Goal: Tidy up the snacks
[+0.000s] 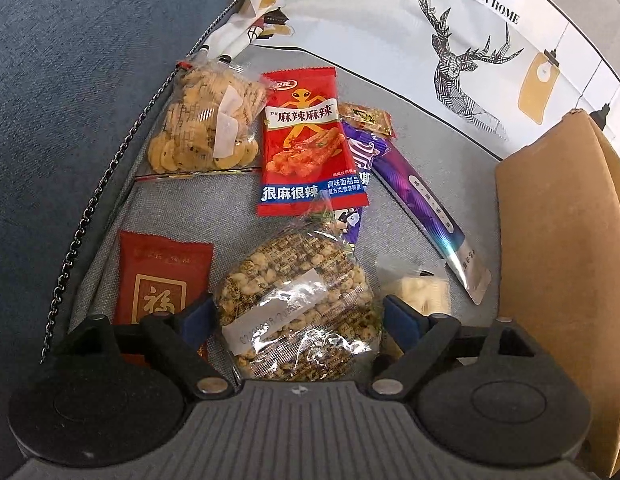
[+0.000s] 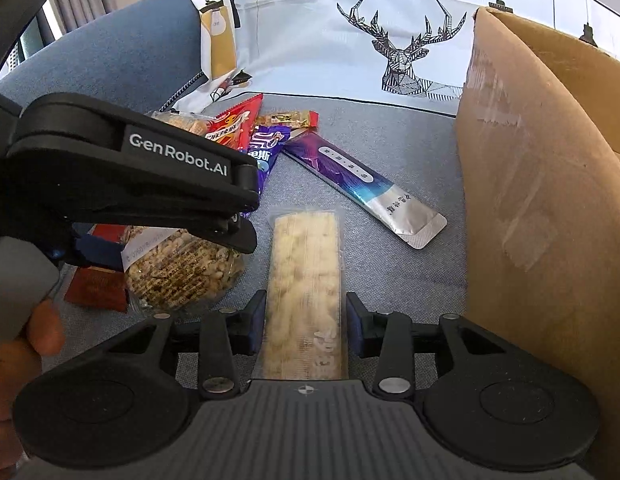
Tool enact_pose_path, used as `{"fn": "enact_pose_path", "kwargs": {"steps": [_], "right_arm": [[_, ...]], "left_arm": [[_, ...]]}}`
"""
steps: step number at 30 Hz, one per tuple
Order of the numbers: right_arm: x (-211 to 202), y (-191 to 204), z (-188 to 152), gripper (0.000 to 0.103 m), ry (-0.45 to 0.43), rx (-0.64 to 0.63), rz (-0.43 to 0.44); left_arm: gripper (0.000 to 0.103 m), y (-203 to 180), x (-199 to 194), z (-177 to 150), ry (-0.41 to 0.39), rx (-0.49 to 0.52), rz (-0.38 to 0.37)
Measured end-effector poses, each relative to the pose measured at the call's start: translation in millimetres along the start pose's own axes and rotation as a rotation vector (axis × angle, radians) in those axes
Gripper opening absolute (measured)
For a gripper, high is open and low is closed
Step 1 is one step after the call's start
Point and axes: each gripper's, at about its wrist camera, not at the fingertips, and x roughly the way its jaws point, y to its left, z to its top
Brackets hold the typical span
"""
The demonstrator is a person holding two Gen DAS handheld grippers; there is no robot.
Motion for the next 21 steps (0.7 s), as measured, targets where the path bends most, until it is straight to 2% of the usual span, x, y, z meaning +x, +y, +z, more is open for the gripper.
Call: {"fn": "enact_pose_path", "kwargs": {"steps": [5, 13, 21], "right_arm": [[0.1, 1.6, -0.8, 0.038, -0.006, -0.013, -0.01], [-2.2, -0.5, 0.6, 0.038, -0.016, -0.009, -0.008], [-17.8, 1.2, 5.1, 0.038, -0.064, -0.025, -0.007]], "left_arm": [[0.089, 0.0, -0.1, 0.4, -0.001, -0.002, -0.003], [0.088, 0.7, -3.5, 2.6, -0.013, -0.007, -0.013], [0.088, -0.1, -14.5, 6.0, -0.046, -0.021, -0.032]]}}
